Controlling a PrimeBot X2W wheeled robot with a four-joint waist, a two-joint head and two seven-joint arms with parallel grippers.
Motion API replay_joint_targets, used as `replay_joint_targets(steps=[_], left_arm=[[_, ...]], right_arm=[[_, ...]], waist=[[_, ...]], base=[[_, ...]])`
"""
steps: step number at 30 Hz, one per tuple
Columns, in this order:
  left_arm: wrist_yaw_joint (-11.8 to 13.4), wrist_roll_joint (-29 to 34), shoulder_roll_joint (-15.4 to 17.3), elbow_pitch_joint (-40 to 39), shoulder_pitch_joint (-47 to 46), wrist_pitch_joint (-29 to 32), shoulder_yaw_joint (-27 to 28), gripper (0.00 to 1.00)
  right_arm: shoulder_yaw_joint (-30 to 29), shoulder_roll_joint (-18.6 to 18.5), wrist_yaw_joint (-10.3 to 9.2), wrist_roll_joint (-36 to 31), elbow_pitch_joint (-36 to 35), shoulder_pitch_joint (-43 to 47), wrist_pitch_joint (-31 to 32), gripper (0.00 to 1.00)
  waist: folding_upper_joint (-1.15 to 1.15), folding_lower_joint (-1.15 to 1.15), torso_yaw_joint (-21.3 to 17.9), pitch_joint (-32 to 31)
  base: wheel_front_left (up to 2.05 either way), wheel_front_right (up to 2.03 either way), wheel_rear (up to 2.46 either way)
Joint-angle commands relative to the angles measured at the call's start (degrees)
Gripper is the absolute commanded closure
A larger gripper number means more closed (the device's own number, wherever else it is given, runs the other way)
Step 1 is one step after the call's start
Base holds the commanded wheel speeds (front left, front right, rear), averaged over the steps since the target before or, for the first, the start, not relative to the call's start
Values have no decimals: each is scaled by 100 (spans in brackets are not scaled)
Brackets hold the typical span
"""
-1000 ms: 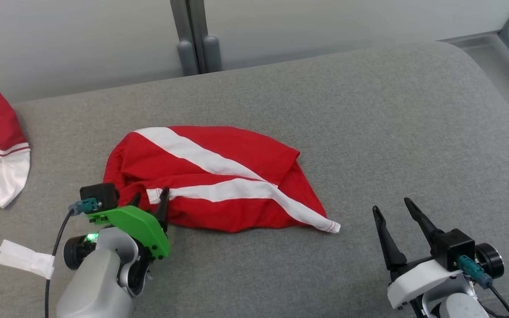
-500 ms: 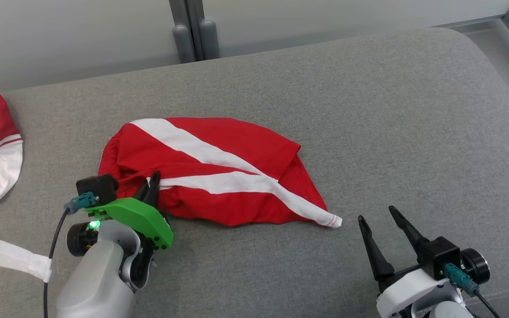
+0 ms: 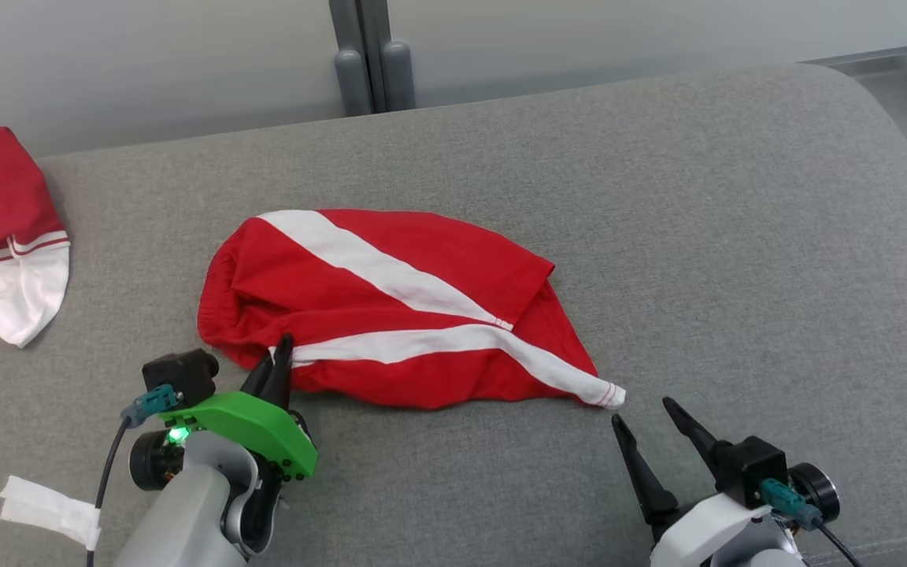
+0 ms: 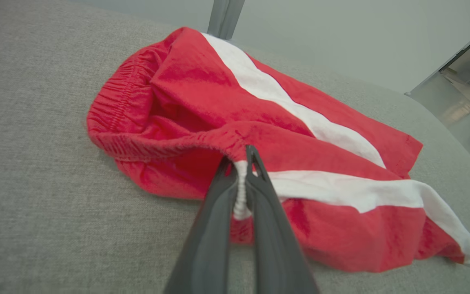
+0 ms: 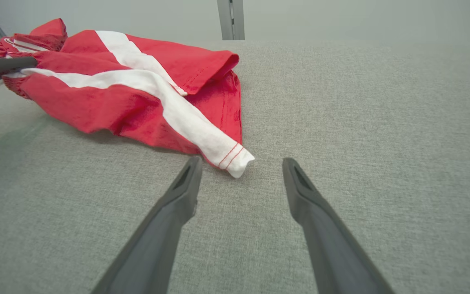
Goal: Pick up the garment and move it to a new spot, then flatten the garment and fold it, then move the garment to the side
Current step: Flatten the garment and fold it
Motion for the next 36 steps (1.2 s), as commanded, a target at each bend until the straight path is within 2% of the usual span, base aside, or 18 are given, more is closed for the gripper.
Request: replay_joint_targets(steps=[1, 9, 19, 30, 31, 32, 33, 34, 36], left_arm=[[-20, -43, 17, -14, 65, -51, -10, 100], [-20, -71, 17, 23, 111, -98, -63, 100], [-20, -113, -9, 81, 63, -135, -171, 100], [-20, -171, 16, 122, -66, -164, -255, 100], [-20, -169, 20, 125, -75, -171, -258, 100], [-20, -171, 23, 128, -85, -178, -261, 100], [-20, -181, 28, 129, -92, -186, -263, 100], [-20, -188, 35, 131, -98, -193, -265, 100], [-20, -197, 40, 138, -105, -203, -273, 100]], right_arm=[[-20, -21, -6, 43, 91, -127, -2, 0], [-84, -20, -6, -149, 670, -597, -2, 0], [165, -21, -6, -205, 1405, -1150, -2, 0], [528, -23, -6, -58, 1602, -1279, -2, 1], [541, -23, -6, -51, 1593, -1273, -2, 6], [554, -22, -6, -40, 1578, -1269, -2, 22], [565, -22, -6, -25, 1565, -1268, -2, 33], [570, -21, -6, -14, 1549, -1272, -2, 51], [590, -21, -6, -51, 1553, -1284, -2, 60]], waist=[[0, 0, 48, -2], [0, 0, 184, 31], [0, 0, 264, 131], [0, 0, 267, 212], [0, 0, 263, 217], [0, 0, 257, 223], [0, 0, 253, 228], [0, 0, 247, 235], [0, 0, 241, 248]], base=[[0, 0, 0], [0, 0, 0], [0, 0, 0], [0, 0, 0], [0, 0, 0], [0, 0, 0], [0, 0, 0], [0, 0, 0], [0, 0, 0]])
